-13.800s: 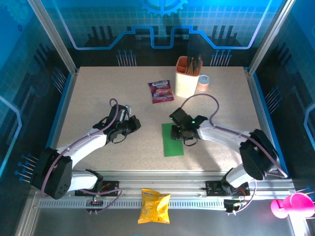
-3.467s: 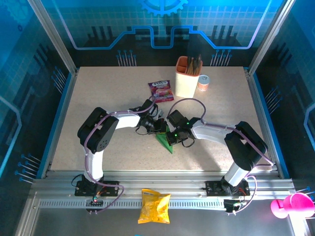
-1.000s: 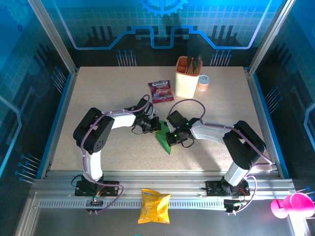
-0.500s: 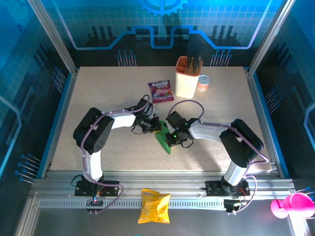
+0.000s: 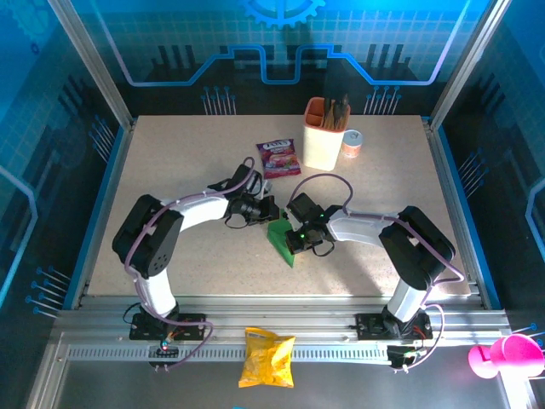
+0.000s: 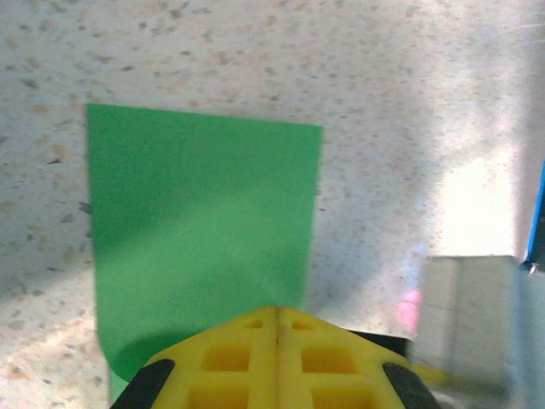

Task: Fold a paper plane with a square sheet of paper (pick it up from the middle)
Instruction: Third fold the triangle at the center of the table.

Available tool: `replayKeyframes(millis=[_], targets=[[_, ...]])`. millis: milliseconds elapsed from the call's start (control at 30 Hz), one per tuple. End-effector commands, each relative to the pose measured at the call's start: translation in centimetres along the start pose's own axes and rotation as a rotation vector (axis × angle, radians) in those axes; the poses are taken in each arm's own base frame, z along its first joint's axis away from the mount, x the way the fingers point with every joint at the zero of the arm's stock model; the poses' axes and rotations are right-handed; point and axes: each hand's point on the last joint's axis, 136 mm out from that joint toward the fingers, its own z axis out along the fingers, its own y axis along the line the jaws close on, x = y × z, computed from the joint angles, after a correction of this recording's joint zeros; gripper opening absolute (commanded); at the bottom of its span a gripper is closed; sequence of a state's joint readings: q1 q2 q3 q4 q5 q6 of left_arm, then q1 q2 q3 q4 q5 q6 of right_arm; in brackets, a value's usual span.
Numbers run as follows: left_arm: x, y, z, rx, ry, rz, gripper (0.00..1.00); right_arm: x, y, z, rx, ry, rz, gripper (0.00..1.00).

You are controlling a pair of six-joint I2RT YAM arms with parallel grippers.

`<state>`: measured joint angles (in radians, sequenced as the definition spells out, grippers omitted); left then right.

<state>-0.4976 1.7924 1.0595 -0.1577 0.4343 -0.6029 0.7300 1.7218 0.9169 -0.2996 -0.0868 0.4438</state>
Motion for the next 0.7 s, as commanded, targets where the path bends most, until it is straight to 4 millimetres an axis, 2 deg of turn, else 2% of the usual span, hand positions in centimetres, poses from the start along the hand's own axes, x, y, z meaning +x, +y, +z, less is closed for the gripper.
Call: replayKeyframes(millis=[0, 233, 667], targets=[[2.1, -0.3, -0.2, 0.005, 0.037, 0.000, 0.00, 1.9, -1.1, 1.1, 0.024, 0.064, 0.014, 0.00], [3.7, 0.7, 0.7, 0.000, 0.064, -0.024, 0.00, 1.9, -1.1, 1.2, 0.023, 0.064, 0.013, 0.00], [4.0, 2.6, 2.5, -0.036, 0.081, -0.038, 0.00, 2.0, -1.1, 1.1, 0.023, 0.067, 0.011, 0.00]])
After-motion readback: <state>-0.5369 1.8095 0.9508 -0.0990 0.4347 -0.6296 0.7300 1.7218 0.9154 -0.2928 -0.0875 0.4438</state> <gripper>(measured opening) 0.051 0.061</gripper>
